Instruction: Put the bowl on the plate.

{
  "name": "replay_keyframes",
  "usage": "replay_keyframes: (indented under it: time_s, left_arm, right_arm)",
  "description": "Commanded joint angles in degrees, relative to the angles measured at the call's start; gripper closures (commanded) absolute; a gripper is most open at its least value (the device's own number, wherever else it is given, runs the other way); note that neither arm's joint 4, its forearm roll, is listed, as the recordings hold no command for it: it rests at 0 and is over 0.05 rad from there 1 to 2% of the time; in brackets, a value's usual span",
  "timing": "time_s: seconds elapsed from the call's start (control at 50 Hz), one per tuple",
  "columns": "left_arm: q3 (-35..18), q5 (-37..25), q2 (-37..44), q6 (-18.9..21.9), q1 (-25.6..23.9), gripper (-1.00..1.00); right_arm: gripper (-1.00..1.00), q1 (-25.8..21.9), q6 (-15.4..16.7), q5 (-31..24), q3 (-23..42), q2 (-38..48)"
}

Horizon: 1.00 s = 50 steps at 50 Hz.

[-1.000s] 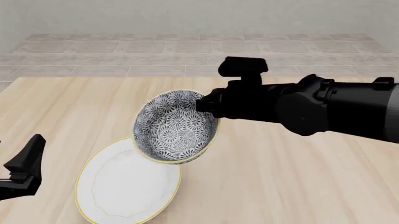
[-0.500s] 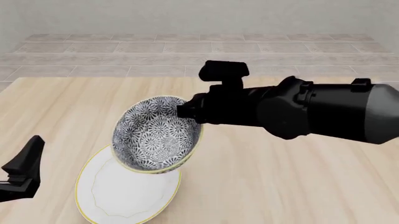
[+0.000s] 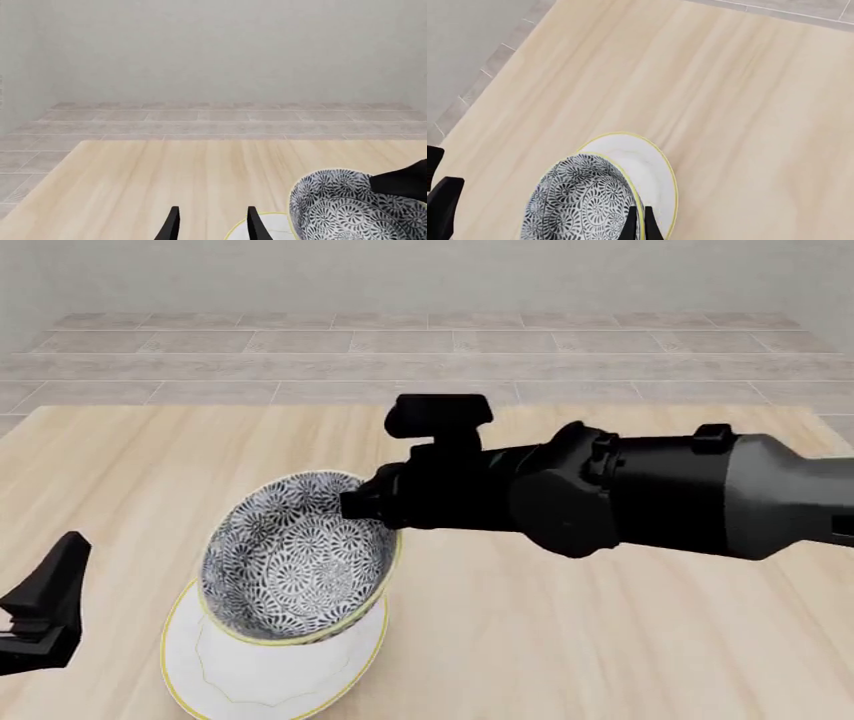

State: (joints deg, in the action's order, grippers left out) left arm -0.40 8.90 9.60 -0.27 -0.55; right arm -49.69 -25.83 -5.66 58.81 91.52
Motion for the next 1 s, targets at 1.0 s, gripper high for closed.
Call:
replay_keyframes:
  time_s: [1.0]
  left_arm:
    - [-0.44,0.15,0.5,0.5,-0.37,-1.0]
  right_arm:
    - [1.0,-5.47,-9.43,8.83,1.22,11.88]
